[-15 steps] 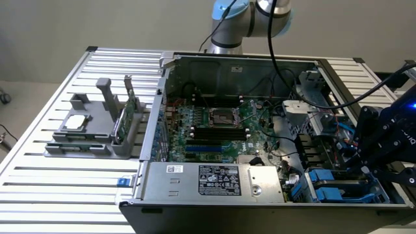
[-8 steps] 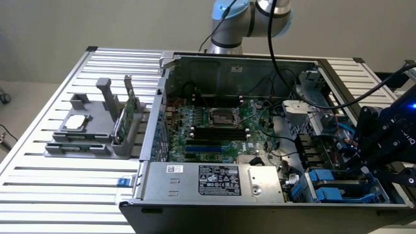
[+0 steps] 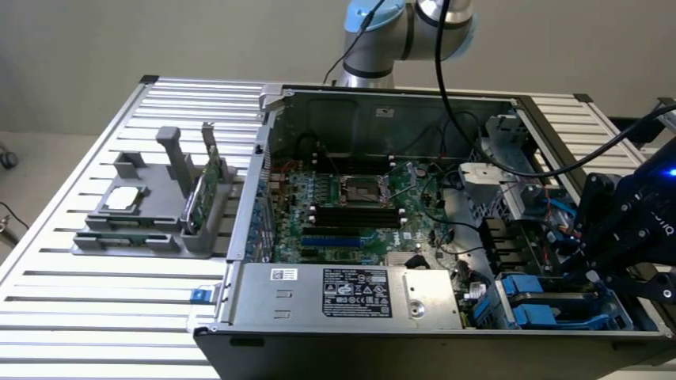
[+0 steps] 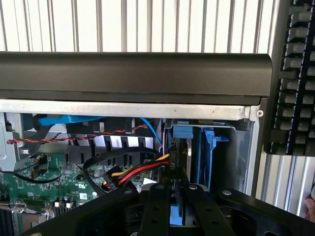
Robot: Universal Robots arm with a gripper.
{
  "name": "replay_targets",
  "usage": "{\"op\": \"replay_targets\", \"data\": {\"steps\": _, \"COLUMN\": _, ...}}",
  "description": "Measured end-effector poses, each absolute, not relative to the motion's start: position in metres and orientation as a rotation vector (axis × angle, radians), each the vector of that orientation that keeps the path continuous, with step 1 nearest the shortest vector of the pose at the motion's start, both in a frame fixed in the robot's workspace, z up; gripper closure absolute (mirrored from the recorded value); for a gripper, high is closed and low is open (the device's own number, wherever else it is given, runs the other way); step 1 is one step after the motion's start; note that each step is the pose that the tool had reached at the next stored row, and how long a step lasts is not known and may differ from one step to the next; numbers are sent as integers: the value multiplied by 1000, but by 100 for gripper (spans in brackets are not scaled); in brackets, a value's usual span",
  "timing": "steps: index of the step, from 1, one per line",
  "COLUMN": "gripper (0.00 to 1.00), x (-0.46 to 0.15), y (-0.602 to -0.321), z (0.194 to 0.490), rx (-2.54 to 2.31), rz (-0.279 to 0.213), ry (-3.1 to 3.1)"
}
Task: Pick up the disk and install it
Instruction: 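Insert the first disk wire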
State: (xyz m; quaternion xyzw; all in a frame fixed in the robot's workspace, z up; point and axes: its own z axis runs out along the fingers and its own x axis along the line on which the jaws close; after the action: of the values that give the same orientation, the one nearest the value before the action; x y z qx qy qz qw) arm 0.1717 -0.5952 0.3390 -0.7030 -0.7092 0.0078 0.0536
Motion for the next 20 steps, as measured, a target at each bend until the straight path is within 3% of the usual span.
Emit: {"op": "replay_targets", "data": {"steps": 20, "gripper": 83, "x": 174, "y": -595, "z": 338, "rx": -2141, "rz": 24, "ry": -2150}}
